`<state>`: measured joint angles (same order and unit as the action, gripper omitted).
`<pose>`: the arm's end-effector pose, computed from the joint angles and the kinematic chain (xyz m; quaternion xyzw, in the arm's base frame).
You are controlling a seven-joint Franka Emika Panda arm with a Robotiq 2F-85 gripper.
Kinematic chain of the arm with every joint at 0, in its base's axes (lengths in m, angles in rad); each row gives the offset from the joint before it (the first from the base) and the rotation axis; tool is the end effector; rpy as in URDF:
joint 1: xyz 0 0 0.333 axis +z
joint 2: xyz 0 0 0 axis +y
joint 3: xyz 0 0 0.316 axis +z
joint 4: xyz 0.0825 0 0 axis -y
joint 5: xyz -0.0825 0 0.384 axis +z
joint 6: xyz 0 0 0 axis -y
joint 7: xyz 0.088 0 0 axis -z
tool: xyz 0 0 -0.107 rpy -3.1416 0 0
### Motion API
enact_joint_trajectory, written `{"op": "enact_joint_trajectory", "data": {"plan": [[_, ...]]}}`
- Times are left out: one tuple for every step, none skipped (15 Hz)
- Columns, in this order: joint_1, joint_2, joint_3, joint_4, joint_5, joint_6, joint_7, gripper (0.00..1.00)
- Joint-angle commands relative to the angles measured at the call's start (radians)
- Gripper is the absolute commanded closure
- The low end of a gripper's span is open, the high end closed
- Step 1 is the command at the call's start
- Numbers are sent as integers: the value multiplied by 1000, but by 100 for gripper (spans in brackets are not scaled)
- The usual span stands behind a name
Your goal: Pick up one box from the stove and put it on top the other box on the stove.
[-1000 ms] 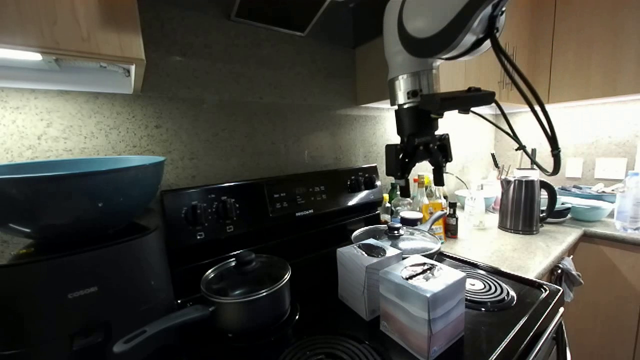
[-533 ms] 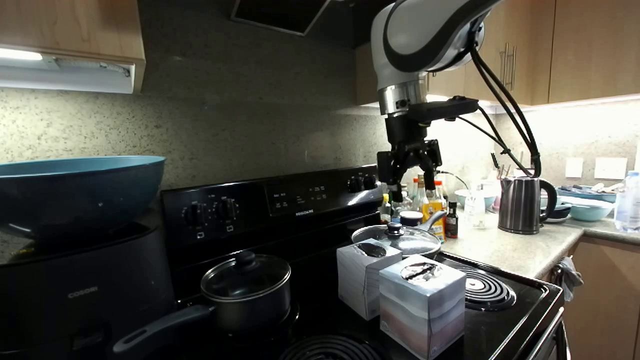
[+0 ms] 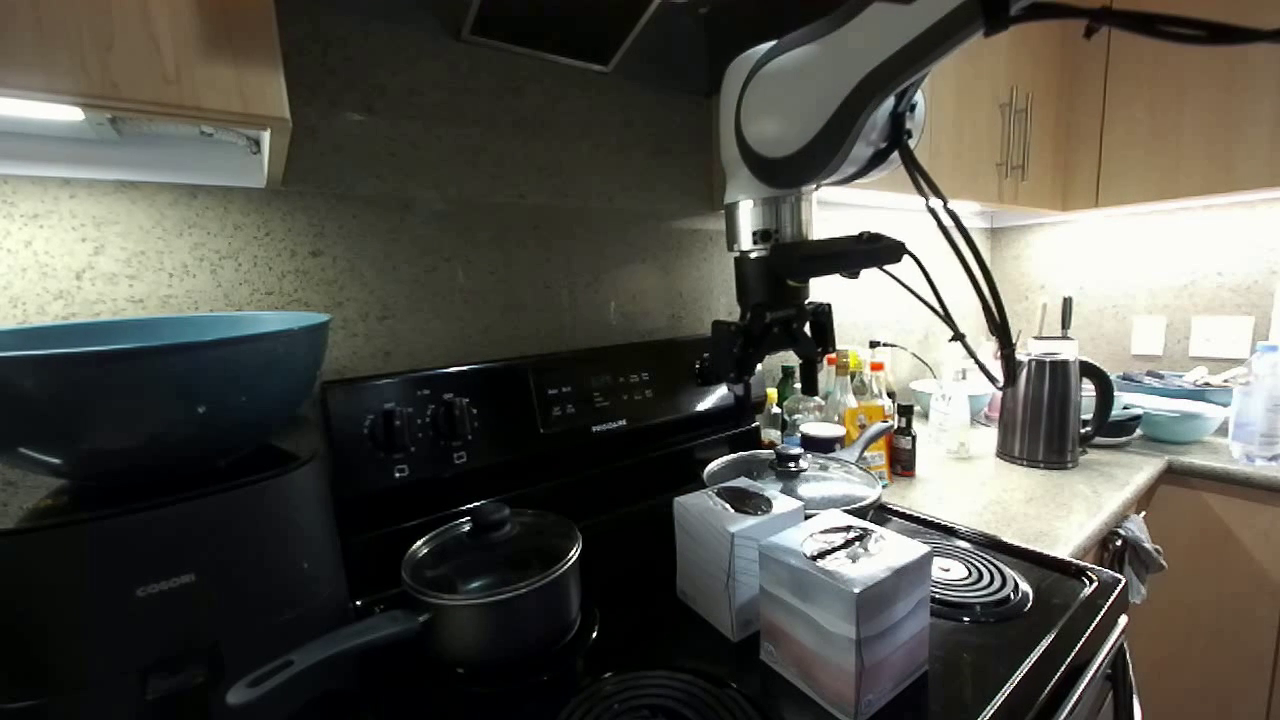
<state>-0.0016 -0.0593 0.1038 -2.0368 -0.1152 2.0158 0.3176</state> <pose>0.5390 0.0493 0.4739 0.9948 -0.0837 0.0300 0.0503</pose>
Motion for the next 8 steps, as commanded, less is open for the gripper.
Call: {"op": "enact_joint_trajectory", "data": {"plan": [[32,109,-5,79,-43,-9,42,0],[40,123,-8,92,-76,-32,59,0],[38,85,-18,54,-27,-5,16,0],[44,107,-19,67,-42,-7,26,0],[47,120,-19,75,-49,-7,30,0],[48,127,-20,79,-50,-7,32,0],[49,128,-20,83,-50,-8,32,0],[48,128,-21,85,-50,-9,32,0]]}}
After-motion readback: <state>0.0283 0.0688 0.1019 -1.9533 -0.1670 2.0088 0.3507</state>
